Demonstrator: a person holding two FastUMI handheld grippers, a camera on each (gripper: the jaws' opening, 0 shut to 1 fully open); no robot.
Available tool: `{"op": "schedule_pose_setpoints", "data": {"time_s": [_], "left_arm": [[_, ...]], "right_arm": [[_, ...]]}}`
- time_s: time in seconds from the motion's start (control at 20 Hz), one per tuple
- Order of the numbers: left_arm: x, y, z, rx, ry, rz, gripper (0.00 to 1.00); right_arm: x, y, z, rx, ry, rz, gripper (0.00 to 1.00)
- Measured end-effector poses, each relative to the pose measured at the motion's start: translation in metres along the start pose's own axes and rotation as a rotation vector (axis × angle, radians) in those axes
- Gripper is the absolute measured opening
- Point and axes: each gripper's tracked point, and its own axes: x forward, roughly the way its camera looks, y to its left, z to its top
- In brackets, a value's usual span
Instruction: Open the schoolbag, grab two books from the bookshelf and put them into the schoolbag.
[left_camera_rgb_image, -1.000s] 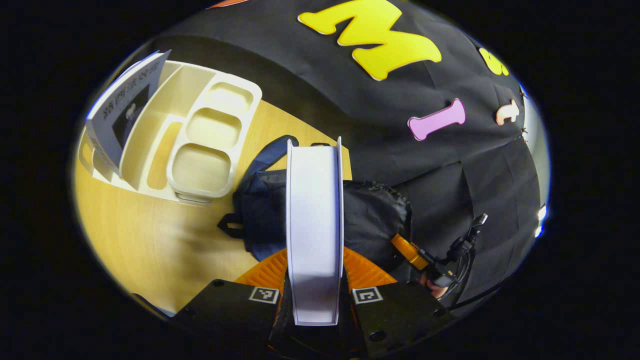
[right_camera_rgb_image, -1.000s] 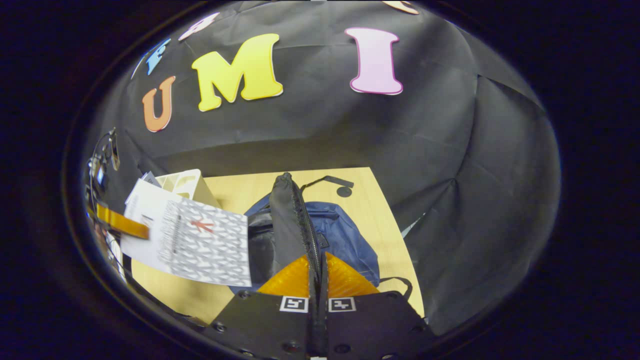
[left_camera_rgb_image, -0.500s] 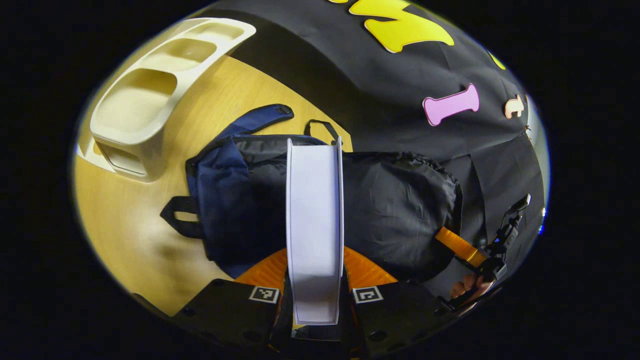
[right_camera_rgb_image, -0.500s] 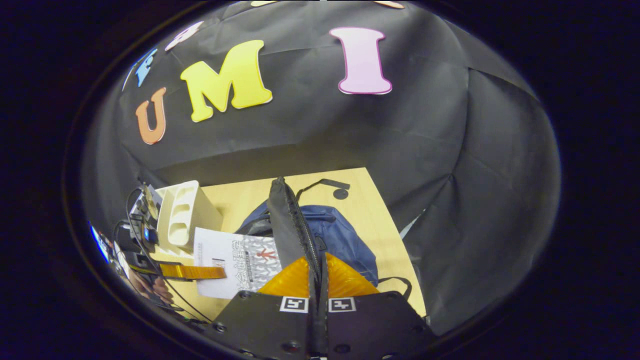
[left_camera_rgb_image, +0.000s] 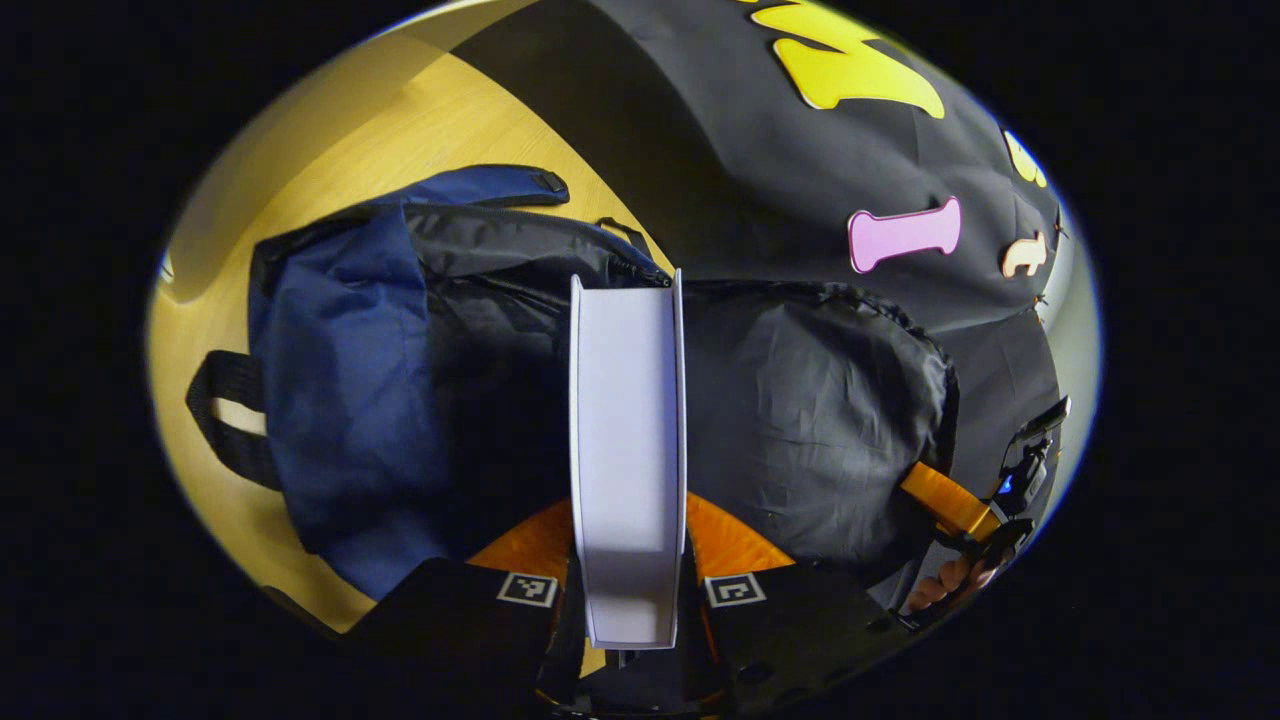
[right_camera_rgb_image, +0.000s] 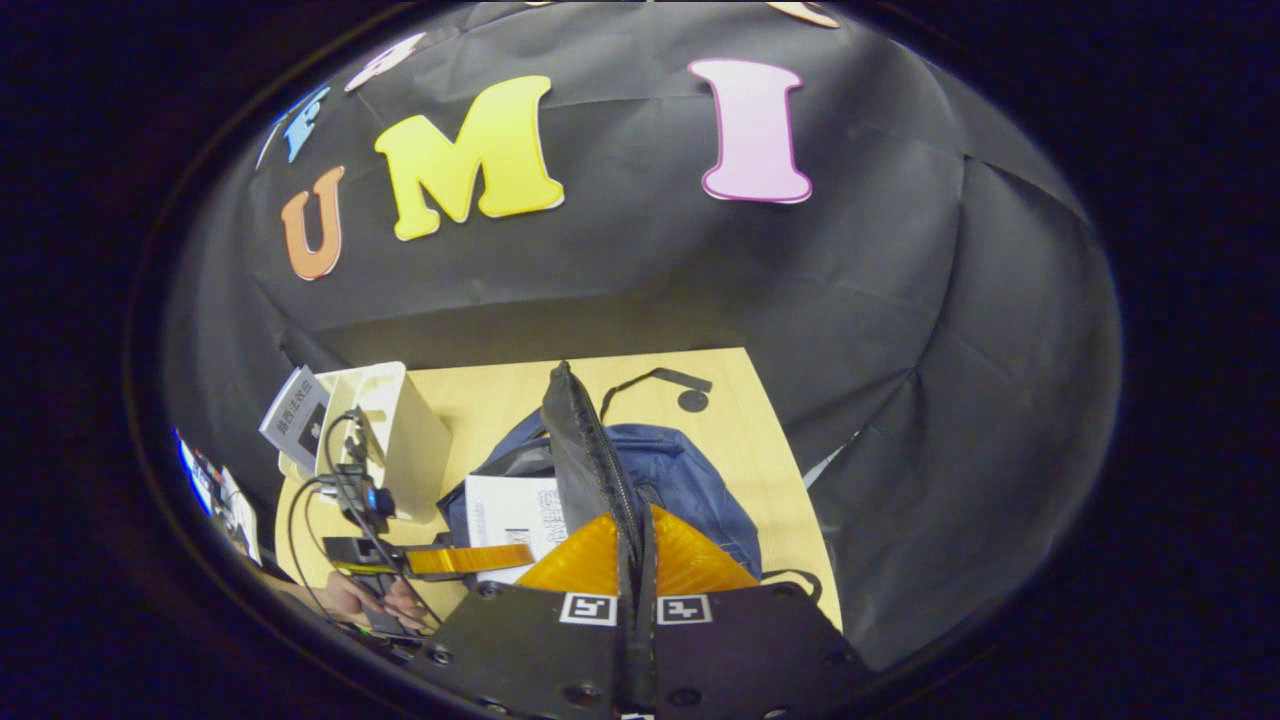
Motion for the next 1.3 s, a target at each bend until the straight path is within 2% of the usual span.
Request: {"op": "schedule_pose_setpoints", "data": {"time_s": [0.15, 0.3, 0.4, 0.45, 0.5, 0.6, 0.65, 0.7, 0.75, 0.9, 0.95, 1.0, 1.05, 1.15, 1.3], "left_arm": [[0.020, 0.007, -0.004, -0.070, 0.028, -0.047, 0.40], [0.035, 0.012, -0.003, -0.054, 0.020, -0.078, 0.41], [0.044, 0.030, -0.004, -0.059, 0.026, -0.028, 0.45], [0.046, 0.036, -0.006, -0.068, 0.040, -0.011, 0.53], [0.048, 0.039, -0.008, -0.084, 0.052, 0.009, 0.65], [0.048, 0.046, -0.011, -0.099, 0.072, 0.042, 0.79], [0.047, 0.047, -0.013, -0.093, 0.084, 0.068, 0.83], [0.046, 0.051, -0.016, -0.081, 0.113, 0.094, 0.72], [0.042, 0.054, -0.020, -0.061, 0.141, 0.129, 0.77], [0.024, 0.059, -0.021, 0.018, 0.179, 0.261, 0.80], [0.012, 0.061, -0.019, 0.045, 0.188, 0.308, 0.72], [-0.001, 0.067, -0.018, 0.077, 0.192, 0.365, 0.85], [-0.013, 0.071, -0.014, 0.114, 0.184, 0.409, 0.89], [-0.042, 0.065, 0.001, 0.204, 0.143, 0.464, 0.93], [-0.085, 0.054, 0.028, 0.349, 0.045, 0.572, 0.93]], "right_arm": [[0.000, 0.004, 0.000, -0.010, 0.003, -0.002, 0.00], [0.001, 0.004, 0.000, -0.013, 0.011, -0.007, 0.00], [0.002, 0.004, -0.001, -0.009, 0.015, -0.009, 0.00], [0.003, 0.004, -0.001, -0.007, 0.017, -0.009, 0.00], [0.002, 0.004, -0.001, -0.006, 0.019, -0.009, 0.00], [0.003, 0.005, -0.002, -0.005, 0.022, -0.007, 0.00], [0.003, 0.005, -0.003, -0.006, 0.022, -0.007, 0.00], [0.004, 0.006, -0.003, -0.007, 0.021, -0.005, 0.00], [0.004, 0.007, -0.003, -0.007, 0.021, -0.003, 0.00], [0.005, 0.010, -0.004, -0.012, 0.021, 0.003, 0.00], [0.006, 0.011, -0.003, -0.018, 0.015, 0.000, 0.00], [0.004, 0.010, -0.003, -0.026, 0.010, -0.004, 0.00], [0.005, 0.013, -0.004, -0.028, 0.010, 0.000, 0.00], [0.005, 0.017, -0.005, -0.033, 0.012, 0.004, 0.00], [0.004, 0.019, -0.006, -0.043, 0.011, 0.003, 0.00]]}}
